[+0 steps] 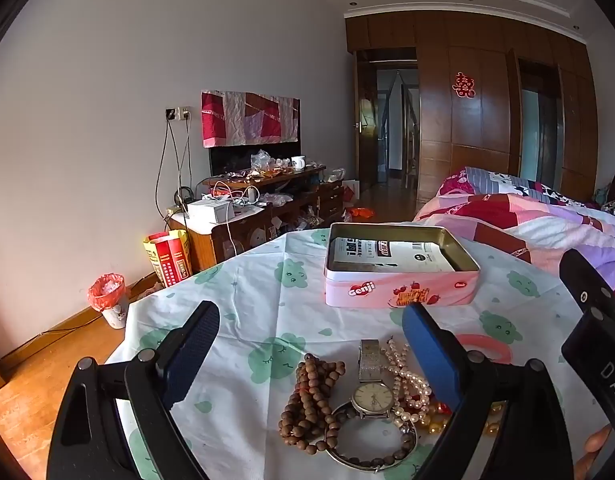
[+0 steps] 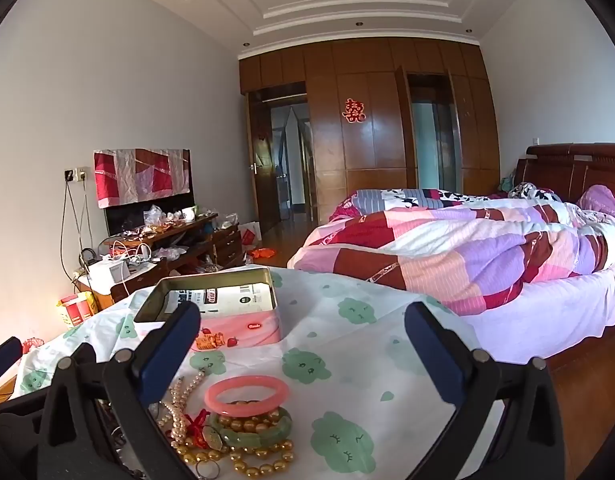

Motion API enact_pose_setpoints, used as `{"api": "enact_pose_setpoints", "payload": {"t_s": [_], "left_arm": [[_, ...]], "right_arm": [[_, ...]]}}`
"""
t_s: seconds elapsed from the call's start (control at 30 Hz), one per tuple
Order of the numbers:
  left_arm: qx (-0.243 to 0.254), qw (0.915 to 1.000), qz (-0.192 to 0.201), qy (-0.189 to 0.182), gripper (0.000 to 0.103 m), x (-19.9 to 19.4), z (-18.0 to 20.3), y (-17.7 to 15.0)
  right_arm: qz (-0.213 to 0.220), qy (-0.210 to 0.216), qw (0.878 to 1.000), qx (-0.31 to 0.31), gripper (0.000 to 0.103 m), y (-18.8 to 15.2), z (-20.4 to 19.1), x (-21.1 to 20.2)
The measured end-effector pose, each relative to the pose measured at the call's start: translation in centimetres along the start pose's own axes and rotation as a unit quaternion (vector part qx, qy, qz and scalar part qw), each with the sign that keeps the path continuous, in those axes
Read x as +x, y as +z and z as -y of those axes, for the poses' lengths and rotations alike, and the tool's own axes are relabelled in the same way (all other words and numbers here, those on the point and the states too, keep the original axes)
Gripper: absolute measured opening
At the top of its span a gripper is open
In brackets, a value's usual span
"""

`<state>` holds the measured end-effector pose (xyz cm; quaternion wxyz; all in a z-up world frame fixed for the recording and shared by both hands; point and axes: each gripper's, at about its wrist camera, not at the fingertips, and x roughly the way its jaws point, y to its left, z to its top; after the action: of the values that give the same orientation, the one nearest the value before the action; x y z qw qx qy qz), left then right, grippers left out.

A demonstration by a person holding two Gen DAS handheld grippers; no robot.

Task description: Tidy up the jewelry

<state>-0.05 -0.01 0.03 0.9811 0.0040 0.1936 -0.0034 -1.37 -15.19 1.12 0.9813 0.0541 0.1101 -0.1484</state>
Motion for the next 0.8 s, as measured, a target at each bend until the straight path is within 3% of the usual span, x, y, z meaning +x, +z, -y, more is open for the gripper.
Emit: {"api": "enact_pose_setpoints", "payload": {"t_s": [0.8], "left_arm": [[0.004,0.9999,0.010,-0.001,0.093,-0.29,0.10,0.00]], "right_arm": [[0.000,-0.001,1.000,-0.001,0.103,-0.07,0.17,0.10]]}}
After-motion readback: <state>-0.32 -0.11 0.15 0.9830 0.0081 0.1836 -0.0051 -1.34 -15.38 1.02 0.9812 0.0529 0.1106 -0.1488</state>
